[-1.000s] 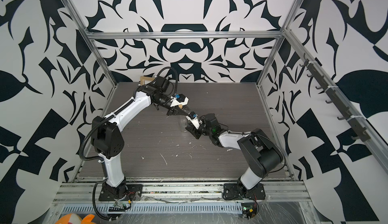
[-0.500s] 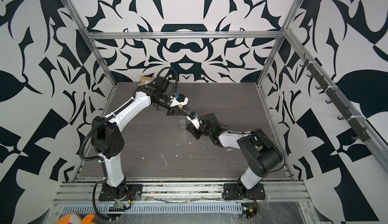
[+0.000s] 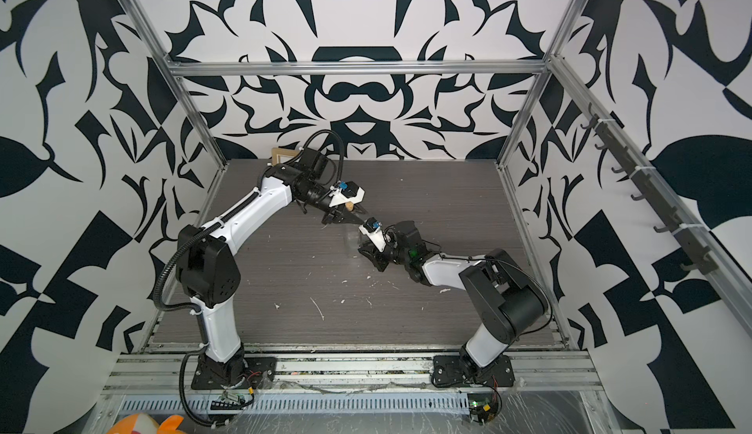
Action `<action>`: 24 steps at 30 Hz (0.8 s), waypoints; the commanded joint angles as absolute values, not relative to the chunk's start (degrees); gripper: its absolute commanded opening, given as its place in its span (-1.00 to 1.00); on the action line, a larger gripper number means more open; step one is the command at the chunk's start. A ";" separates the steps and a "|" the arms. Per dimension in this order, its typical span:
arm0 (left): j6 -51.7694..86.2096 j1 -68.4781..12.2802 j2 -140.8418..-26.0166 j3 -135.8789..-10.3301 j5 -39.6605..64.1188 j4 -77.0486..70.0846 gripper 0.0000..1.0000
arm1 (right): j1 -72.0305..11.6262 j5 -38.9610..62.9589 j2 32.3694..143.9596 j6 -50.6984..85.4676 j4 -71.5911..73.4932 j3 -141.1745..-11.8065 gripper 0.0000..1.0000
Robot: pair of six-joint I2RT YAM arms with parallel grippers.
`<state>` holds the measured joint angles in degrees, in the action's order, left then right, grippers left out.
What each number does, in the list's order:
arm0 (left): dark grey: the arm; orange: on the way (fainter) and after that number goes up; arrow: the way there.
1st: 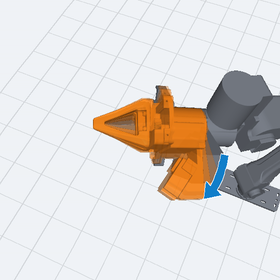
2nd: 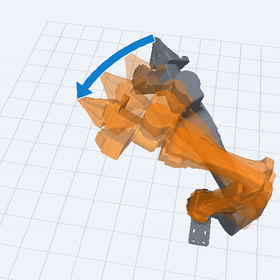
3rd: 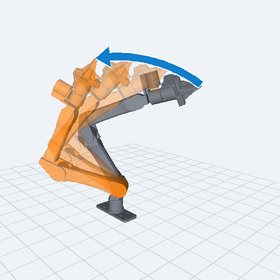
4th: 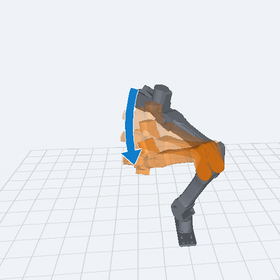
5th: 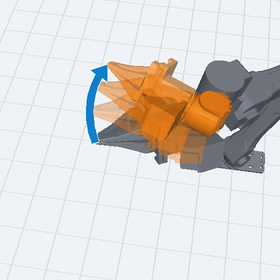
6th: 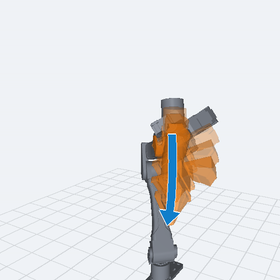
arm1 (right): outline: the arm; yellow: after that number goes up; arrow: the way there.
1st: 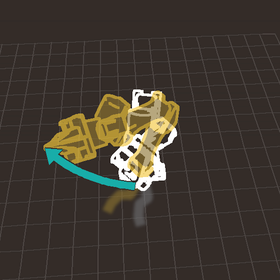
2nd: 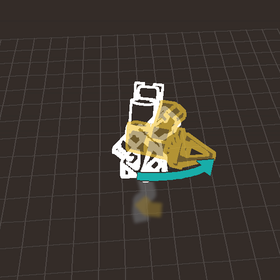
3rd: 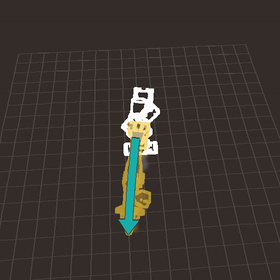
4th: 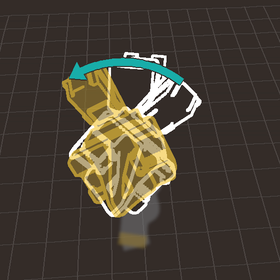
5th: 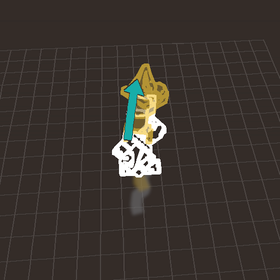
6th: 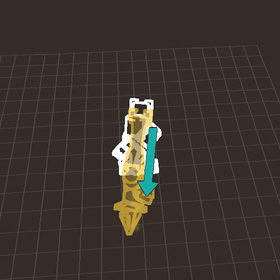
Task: Remove the label from the bottle
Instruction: Tear open the label from the bottle.
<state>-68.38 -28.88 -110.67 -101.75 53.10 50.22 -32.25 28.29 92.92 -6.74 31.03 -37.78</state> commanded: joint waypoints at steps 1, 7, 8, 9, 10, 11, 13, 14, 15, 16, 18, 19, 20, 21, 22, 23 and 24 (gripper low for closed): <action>-69.28 -29.21 -113.82 -98.70 46.87 56.17 -1.00 | -34.10 30.37 90.41 -6.15 32.61 -38.50 -0.48; -69.40 -29.16 -113.50 -98.26 46.53 56.11 -1.00 | -34.29 28.36 89.66 -5.54 32.83 -37.72 -0.48; -69.38 -29.20 -113.53 -98.18 46.58 56.09 -1.00 | -34.36 28.06 89.65 -5.54 32.77 -37.71 -0.48; -69.35 -29.18 -113.52 -98.18 46.58 56.07 -1.00 | -34.29 27.96 89.56 -5.54 32.82 -37.75 -0.48; -69.37 -29.18 -113.52 -98.09 46.56 56.09 -1.00 | -34.29 27.95 89.58 -5.45 32.94 -37.77 -0.48; -69.39 -29.20 -113.47 -98.10 46.49 56.07 -1.00 | -34.34 27.86 89.56 -5.22 33.09 -37.77 -0.49; -69.41 -29.16 -113.53 -98.18 46.49 56.08 -1.00 | -34.37 27.77 89.73 -4.96 33.38 -37.79 -0.51; -69.37 -29.18 -113.49 -98.21 46.56 56.02 -1.00 | -34.50 27.77 89.91 -4.91 33.32 -37.92 -0.53; -69.41 -29.18 -113.48 -98.17 46.58 56.08 -1.00 | -34.54 27.77 90.04 -4.96 33.31 -37.97 -0.54; -69.36 -29.16 -113.59 -98.26 46.64 56.03 -1.00 | -34.69 27.87 90.21 -4.93 33.31 -38.12 -0.55; -69.40 -29.18 -113.63 -98.31 46.66 56.07 -1.00 | -34.75 27.86 90.54 -4.99 33.29 -38.36 -0.61; -69.40 -29.18 -113.50 -98.18 46.67 56.00 -1.00 | -34.80 27.87 90.62 -4.93 33.31 -38.41 -0.64; -69.39 -29.18 -113.52 -98.16 46.71 55.98 -1.00 | -34.78 27.99 90.71 -4.98 33.16 -38.50 -0.67; -69.38 -29.18 -113.51 -98.09 46.67 55.94 -1.00 | -34.74 28.04 90.71 -4.95 33.15 -38.54 -0.70; -69.40 -29.18 -113.51 -98.13 46.59 56.02 -1.00 | -34.79 28.12 90.72 -4.94 32.97 -38.63 -0.76; -69.37 -29.19 -113.61 -98.07 46.58 56.00 -1.00 | -34.75 28.21 90.62 -5.09 32.79 -38.67 -0.79; -69.42 -29.17 -113.58 -98.01 46.59 55.89 -1.00 | -34.72 28.30 90.54 -5.11 32.64 -38.67 -0.83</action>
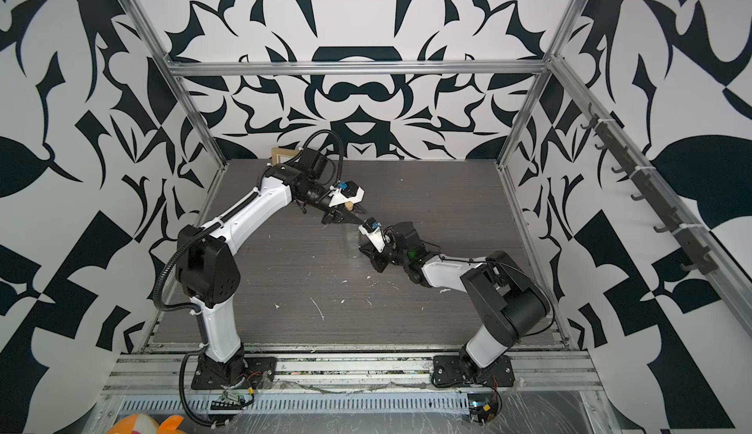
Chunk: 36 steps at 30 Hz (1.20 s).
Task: Remove the label from the bottle
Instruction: Tear open the label from the bottle.
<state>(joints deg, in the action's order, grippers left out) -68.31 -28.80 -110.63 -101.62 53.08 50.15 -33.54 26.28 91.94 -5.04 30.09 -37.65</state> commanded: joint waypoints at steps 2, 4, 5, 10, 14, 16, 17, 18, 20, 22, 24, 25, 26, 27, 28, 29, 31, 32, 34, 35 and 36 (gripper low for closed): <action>-69.35 -29.18 -113.64 -98.09 46.58 55.89 -1.00 | -34.79 28.39 90.20 -5.28 32.32 -38.50 -0.89; -69.35 -29.18 -113.61 -98.19 46.64 55.89 -1.00 | -34.74 28.30 89.75 -5.53 31.95 -38.25 -0.92; -69.36 -29.17 -113.56 -98.20 46.56 55.85 -1.00 | -34.79 28.30 89.50 -5.59 31.82 -38.15 -0.95; -69.35 -29.16 -113.38 -98.07 46.58 55.84 -1.00 | -34.73 27.20 88.36 -6.04 31.14 -37.44 -1.00; -69.53 -29.13 -112.94 -97.67 46.49 55.81 -1.00 | -34.73 24.62 87.89 -5.97 30.62 -37.27 -1.00; -69.78 -29.18 -112.68 -97.35 46.45 55.81 -1.00 | -34.73 22.48 87.92 -5.85 30.50 -37.25 -1.00; -69.87 -29.18 -112.54 -97.27 46.49 55.85 -1.00 | -34.78 21.73 87.89 -5.85 30.25 -37.33 -1.00; -70.07 -29.18 -112.46 -97.07 46.58 55.82 -1.00 | -34.77 21.02 87.89 -5.80 30.27 -37.27 -1.00; -70.22 -29.18 -112.42 -96.75 46.80 55.89 -1.00 | -34.72 19.61 87.89 -5.84 30.24 -37.27 -1.00; -70.42 -29.16 -112.32 -96.35 46.93 55.90 -1.00 | -34.72 18.33 87.90 -5.96 30.57 -37.10 -1.00; -70.80 -29.18 -112.23 -95.99 47.10 55.94 -1.00 | -34.78 17.57 87.73 -6.01 31.25 -36.65 -1.00; -70.92 -29.18 -112.21 -95.90 47.11 55.93 -1.00 | -34.80 17.26 87.65 -6.06 31.56 -36.40 -1.00; -71.01 -29.18 -112.15 -95.76 47.11 55.92 -1.00 | -34.72 17.06 87.55 -6.05 31.79 -36.23 -1.00; -71.10 -29.14 -112.15 -95.67 47.09 55.92 -1.00 | -34.79 16.90 87.46 -6.15 31.92 -36.13 -1.00; -71.20 -29.07 -112.13 -95.61 47.03 55.89 -1.00 | -34.71 16.71 87.37 -6.15 31.99 -35.96 -1.00; -71.21 -29.09 -112.14 -95.62 47.02 55.91 -1.00 | -34.68 16.56 87.28 -6.14 32.20 -35.87 -1.00; -71.24 -29.00 -112.06 -95.58 46.93 55.93 -1.00 | -34.53 16.45 87.06 -6.26 32.38 -35.61 -1.00; -71.24 -28.96 -112.06 -95.59 46.93 55.90 -1.00 | -34.42 16.44 86.93 -6.24 32.43 -35.47 -1.00; -71.24 -28.83 -111.97 -95.46 46.80 55.90 -1.00 | -34.28 16.47 86.59 -6.40 32.63 -35.12 -1.00; -71.24 -28.72 -111.85 -95.45 46.84 55.88 -1.00 | -34.17 16.52 86.41 -6.50 32.62 -34.94 -1.00; -71.24 -28.65 -111.82 -95.43 46.91 55.84 -1.00 | -34.08 16.52 86.17 -6.55 32.77 -34.73 -1.00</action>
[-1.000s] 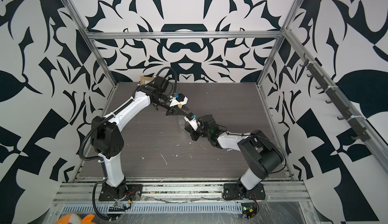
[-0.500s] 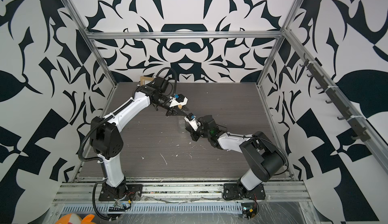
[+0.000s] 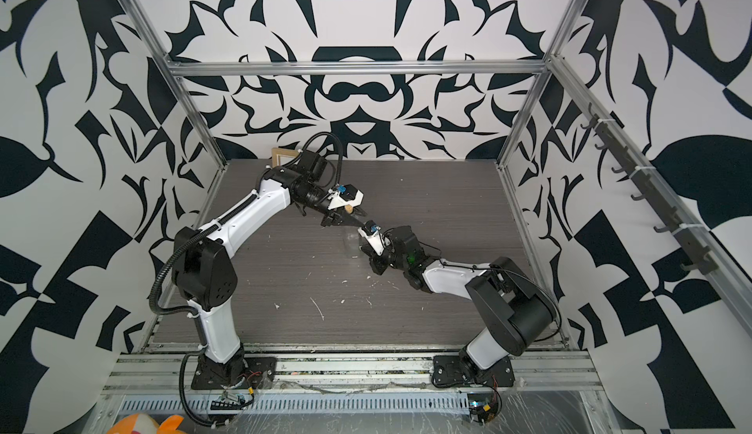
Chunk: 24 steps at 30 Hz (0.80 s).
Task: Remove the label from the bottle
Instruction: Tear open the label from the bottle.
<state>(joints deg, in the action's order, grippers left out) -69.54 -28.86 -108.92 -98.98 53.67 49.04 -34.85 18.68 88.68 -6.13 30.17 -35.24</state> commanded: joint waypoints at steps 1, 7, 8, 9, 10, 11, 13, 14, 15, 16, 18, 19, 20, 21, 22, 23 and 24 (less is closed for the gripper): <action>-71.22 -28.57 -111.88 -95.38 46.93 55.87 -1.00 | -33.85 16.52 85.99 -6.67 32.70 -34.55 -1.00; -71.15 -28.13 -111.80 -95.22 46.95 55.75 -1.00 | -32.85 17.01 85.14 -6.97 32.63 -33.70 -1.00; -71.17 -28.13 -111.83 -95.27 47.02 55.77 -1.00 | -32.70 17.09 85.22 -6.95 32.63 -33.66 -1.00; -71.13 -28.05 -111.81 -95.27 47.15 55.71 -1.00 | -32.51 17.14 85.19 -7.00 32.62 -33.66 -1.00; -71.10 -27.99 -111.84 -95.38 47.28 55.75 -1.00 | -32.24 17.23 85.23 -6.98 32.61 -33.66 -1.00; -71.13 -27.95 -111.97 -95.36 47.37 55.72 -1.00 | -31.95 17.31 85.32 -6.94 32.74 -33.66 -1.00; -71.09 -27.86 -111.97 -95.39 47.62 55.73 -1.00 | -31.40 17.47 85.42 -6.92 32.94 -33.67 -1.00; -71.10 -27.82 -111.93 -95.38 47.72 55.62 -1.00 | -31.12 17.50 85.45 -6.85 32.88 -33.66 -1.00; -71.14 -27.80 -111.97 -95.37 47.85 55.72 -1.00 | -30.88 17.69 85.52 -6.85 32.96 -33.68 -1.00; -71.11 -27.69 -111.97 -95.41 47.97 55.71 -1.00 | -30.61 17.88 85.53 -6.76 32.93 -33.66 -1.00; -71.13 -27.69 -112.06 -95.39 48.24 55.63 -1.00 | -30.18 18.17 85.53 -6.71 32.72 -33.71 -1.00; -71.10 -27.69 -112.06 -95.40 48.38 55.64 -1.00 | -29.98 18.28 85.53 -6.68 32.62 -33.75 -1.00; -71.11 -27.69 -112.05 -95.42 48.58 55.62 -1.00 | -29.77 18.36 85.52 -6.76 32.64 -33.75 -1.00; -71.11 -27.70 -112.14 -95.45 48.84 55.71 -1.00 | -29.66 18.45 85.53 -6.69 32.63 -33.75 -1.00; -71.13 -27.69 -112.12 -95.37 49.18 55.72 -1.00 | -29.57 18.53 85.51 -6.80 32.55 -33.75 -1.00; -71.17 -27.69 -112.15 -95.37 49.34 55.72 -1.00 | -29.45 18.54 85.55 -6.75 32.60 -33.75 -1.00; -71.15 -27.69 -112.07 -95.32 49.48 55.72 -1.00 | -29.31 18.54 85.50 -6.72 32.59 -33.71 -1.00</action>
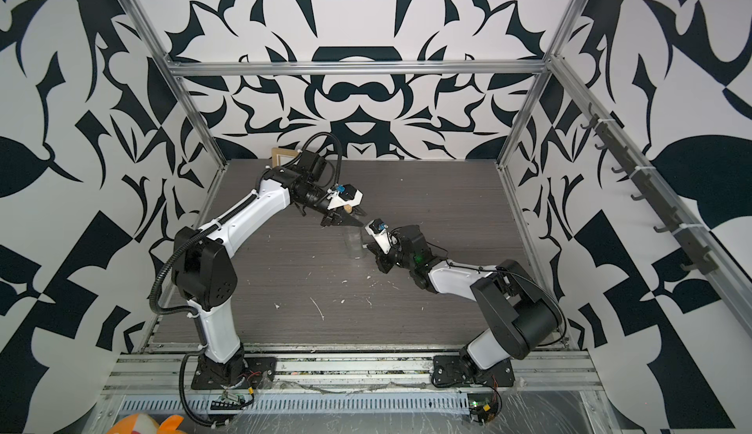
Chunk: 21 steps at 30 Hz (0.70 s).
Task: Remove the label from the bottle
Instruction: Tear open the label from the bottle.
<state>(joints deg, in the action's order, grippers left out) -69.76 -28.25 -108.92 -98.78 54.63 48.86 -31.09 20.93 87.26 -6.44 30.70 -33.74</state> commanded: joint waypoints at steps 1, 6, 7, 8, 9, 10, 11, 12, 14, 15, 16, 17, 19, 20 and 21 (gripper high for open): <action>-71.24 -27.69 -112.07 -95.20 49.63 55.80 -1.00 | -29.16 18.54 85.47 -6.85 32.58 -33.66 -1.00; -71.64 -27.68 -111.92 -94.84 50.33 56.07 -1.00 | -28.82 18.46 85.21 -6.93 32.24 -33.66 -1.00; -71.88 -27.69 -111.75 -94.68 50.59 56.17 -1.00 | -28.83 18.46 85.09 -7.03 32.11 -33.75 -1.00; -72.33 -27.69 -111.71 -94.52 50.89 56.33 -1.00 | -28.80 18.46 85.08 -7.03 32.05 -33.75 -1.00; -72.66 -27.69 -111.62 -94.27 51.32 56.45 -1.00 | -28.67 18.41 85.04 -7.04 31.97 -33.84 -1.00; -73.04 -27.69 -111.48 -94.10 51.88 56.52 -1.00 | -28.68 18.37 85.08 -7.03 31.86 -33.92 -1.00; -73.24 -27.69 -111.40 -93.91 52.24 56.54 -1.00 | -28.65 18.37 85.08 -7.22 31.77 -33.93 -1.00; -73.45 -27.69 -111.36 -93.72 52.66 56.56 -1.00 | -28.54 18.24 85.08 -7.22 31.81 -34.00 -1.00; -74.52 -27.69 -111.27 -93.60 53.75 57.06 -1.00 | -28.45 18.03 85.08 -7.19 31.76 -34.01 -1.00; -74.91 -27.69 -111.33 -93.61 54.37 57.15 -1.00 | -28.35 17.89 85.09 -7.22 31.80 -34.01 -1.00; -75.03 -27.69 -111.31 -93.69 54.92 57.21 -1.00 | -28.23 17.77 85.09 -7.15 31.76 -34.01 -1.00; -75.42 -27.69 -111.35 -93.84 55.49 57.58 -1.00 | -28.23 17.69 85.16 -7.21 31.84 -34.08 -1.00; -76.06 -27.60 -111.49 -94.03 56.56 57.99 -1.00 | -28.13 17.66 85.32 -7.04 31.90 -34.10 -1.00; -76.23 -27.53 -111.60 -94.14 56.88 58.10 -1.00 | -28.21 17.67 85.30 -7.05 31.90 -34.10 -1.00; -76.52 -27.51 -111.70 -94.28 57.16 58.31 -1.00 | -28.13 17.58 85.25 -7.06 31.88 -34.10 -1.00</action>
<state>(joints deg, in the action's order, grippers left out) -74.70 -27.97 -108.79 -96.84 60.42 50.00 -29.58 20.99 87.26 -6.66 30.61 -33.67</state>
